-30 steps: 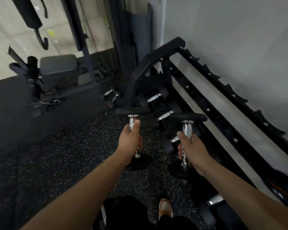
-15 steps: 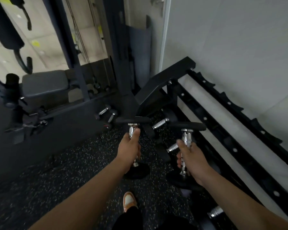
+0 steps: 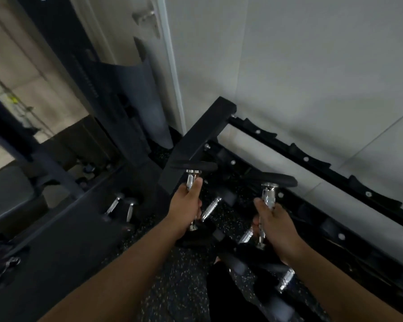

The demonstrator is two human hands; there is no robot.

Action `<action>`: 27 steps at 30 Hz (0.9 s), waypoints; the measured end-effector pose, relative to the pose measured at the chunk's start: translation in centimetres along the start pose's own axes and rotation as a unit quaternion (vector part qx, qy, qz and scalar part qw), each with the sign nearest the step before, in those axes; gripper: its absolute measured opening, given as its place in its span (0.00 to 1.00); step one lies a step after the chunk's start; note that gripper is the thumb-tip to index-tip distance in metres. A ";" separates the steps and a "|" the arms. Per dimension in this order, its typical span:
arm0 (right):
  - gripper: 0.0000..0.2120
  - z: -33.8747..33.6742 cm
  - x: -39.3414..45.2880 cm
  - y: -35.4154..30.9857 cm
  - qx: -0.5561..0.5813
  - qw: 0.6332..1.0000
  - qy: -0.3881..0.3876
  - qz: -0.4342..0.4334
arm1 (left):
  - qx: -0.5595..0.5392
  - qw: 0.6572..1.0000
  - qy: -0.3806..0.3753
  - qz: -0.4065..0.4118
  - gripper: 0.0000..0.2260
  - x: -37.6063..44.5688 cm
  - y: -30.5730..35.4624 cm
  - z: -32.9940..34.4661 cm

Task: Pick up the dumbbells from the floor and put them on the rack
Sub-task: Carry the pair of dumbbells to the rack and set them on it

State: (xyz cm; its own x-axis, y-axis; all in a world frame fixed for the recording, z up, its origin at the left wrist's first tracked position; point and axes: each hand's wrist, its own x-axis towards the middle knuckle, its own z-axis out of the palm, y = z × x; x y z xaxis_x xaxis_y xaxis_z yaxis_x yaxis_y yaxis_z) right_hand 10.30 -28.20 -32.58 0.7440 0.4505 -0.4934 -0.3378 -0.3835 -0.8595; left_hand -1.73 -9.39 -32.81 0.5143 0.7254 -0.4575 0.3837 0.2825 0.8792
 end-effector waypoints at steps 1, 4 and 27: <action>0.17 -0.2 1.5 -0.4 0.001 1.000 0.017 0.008 | 0.006 1.000 -0.010 -0.002 0.20 1.8 0.9 0.8; 0.18 -1.4 5.3 -1.6 0.005 0.998 0.056 0.019 | 0.032 0.998 -0.042 -0.016 0.20 6.6 3.1 3.4; 0.18 -6.8 17.5 -1.5 0.071 0.953 0.263 0.129 | 0.169 0.948 -0.260 -0.070 0.20 27.8 7.8 19.9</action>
State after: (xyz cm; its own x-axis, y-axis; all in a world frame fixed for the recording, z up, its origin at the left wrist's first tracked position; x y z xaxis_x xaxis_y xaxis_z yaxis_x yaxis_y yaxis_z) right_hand 27.75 -25.21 -38.97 0.7996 -0.1252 -0.5873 -0.5950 -0.2970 -0.7469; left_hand 30.81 0.51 -41.34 0.7155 0.2635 -0.6470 0.6541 0.0726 0.7529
